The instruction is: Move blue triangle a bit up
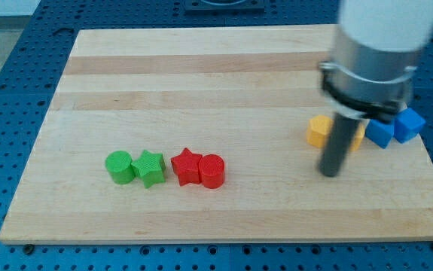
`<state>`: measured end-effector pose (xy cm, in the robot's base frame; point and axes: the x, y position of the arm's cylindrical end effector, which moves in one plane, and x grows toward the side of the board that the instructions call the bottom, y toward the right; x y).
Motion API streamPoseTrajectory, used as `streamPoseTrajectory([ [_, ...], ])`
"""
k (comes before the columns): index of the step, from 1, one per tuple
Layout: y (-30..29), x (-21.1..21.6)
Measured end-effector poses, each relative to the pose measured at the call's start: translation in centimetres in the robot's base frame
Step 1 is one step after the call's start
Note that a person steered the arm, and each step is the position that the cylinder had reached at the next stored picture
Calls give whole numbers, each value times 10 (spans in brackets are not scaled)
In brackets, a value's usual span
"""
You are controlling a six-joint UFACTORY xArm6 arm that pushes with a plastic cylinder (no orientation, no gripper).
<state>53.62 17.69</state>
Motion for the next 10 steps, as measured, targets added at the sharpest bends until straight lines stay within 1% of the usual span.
streamPoseTrajectory([
  [1, 40, 7],
  [2, 41, 7],
  [3, 61, 7],
  [5, 65, 2],
  [6, 65, -26],
  [7, 65, -26],
  [8, 88, -26],
  [10, 92, -26],
])
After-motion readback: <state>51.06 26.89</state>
